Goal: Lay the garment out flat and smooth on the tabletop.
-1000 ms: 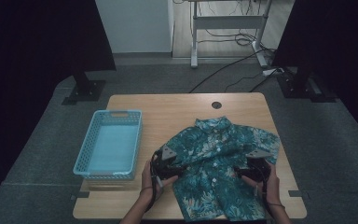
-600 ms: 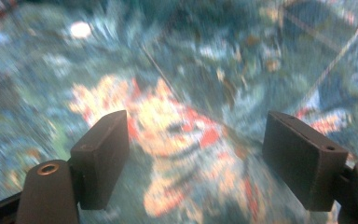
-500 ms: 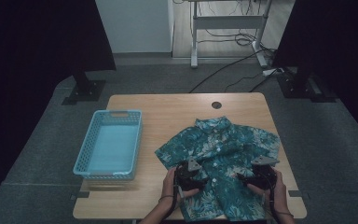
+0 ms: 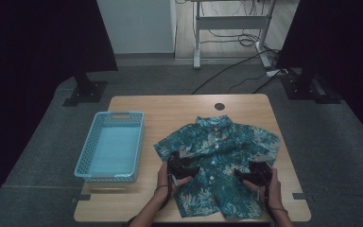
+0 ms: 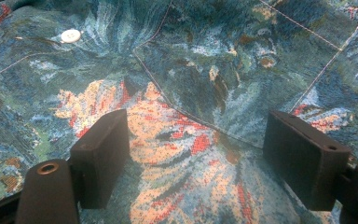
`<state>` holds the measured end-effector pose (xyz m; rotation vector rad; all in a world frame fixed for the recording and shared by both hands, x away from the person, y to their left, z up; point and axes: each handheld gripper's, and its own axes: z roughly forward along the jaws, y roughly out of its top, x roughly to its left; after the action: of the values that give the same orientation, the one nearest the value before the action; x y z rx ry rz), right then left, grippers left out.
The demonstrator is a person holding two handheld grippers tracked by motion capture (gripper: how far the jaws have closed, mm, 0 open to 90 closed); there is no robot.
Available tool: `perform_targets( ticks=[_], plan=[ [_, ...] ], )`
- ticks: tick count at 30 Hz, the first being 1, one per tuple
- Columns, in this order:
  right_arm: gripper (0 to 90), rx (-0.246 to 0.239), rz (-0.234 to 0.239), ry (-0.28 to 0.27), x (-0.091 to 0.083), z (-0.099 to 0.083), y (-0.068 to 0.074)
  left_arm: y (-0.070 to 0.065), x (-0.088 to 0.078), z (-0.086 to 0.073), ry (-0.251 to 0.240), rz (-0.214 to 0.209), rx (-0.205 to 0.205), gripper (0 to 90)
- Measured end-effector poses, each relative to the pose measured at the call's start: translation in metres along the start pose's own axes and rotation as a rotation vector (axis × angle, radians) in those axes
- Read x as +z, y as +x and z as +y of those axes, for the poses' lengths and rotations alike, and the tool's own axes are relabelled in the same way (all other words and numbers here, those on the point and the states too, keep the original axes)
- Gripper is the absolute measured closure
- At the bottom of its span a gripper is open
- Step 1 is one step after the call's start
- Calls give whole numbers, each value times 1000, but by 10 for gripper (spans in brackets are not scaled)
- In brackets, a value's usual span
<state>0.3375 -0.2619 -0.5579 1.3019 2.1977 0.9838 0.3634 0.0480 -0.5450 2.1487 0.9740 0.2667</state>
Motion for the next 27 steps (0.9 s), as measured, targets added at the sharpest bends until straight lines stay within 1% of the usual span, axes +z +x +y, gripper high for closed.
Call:
perform_targets(
  ticks=[2,3,5,7,11,15,17,19,21,22,24,27],
  plan=[
    [234,-8,9,2,-3,-2,1,-3,-5,-4,10,7,16,467],
    [234,-8,9,2,-3,-2,1,-6,-7,-7,13,3,28,461],
    [234,-22,24,17,-7,-4,4,-10,-14,-15,17,-5,49,456],
    [235,-42,43,31,-13,-8,6,-13,-22,-24,16,-7,59,456],
    [238,-62,64,64,-26,-17,6,-21,-35,-38,23,-18,92,456],
    [238,-79,79,71,-36,-25,10,-26,-44,-49,9,-51,78,456],
    [238,-81,82,72,-41,-29,12,-29,-47,-53,3,-58,84,458],
    [238,-83,81,77,-44,-31,11,-31,-50,-57,6,-62,99,462],
    [237,-81,79,80,-46,-33,9,-32,-54,-61,10,-58,124,468],
    [238,-79,78,86,-47,-34,7,-31,-56,-62,11,-61,129,471],
    [239,-81,87,84,-49,-35,2,-28,-59,-65,14,-68,127,488],
    [238,-91,90,93,-50,-35,3,-22,-64,-68,13,-73,122,503]
  ],
)
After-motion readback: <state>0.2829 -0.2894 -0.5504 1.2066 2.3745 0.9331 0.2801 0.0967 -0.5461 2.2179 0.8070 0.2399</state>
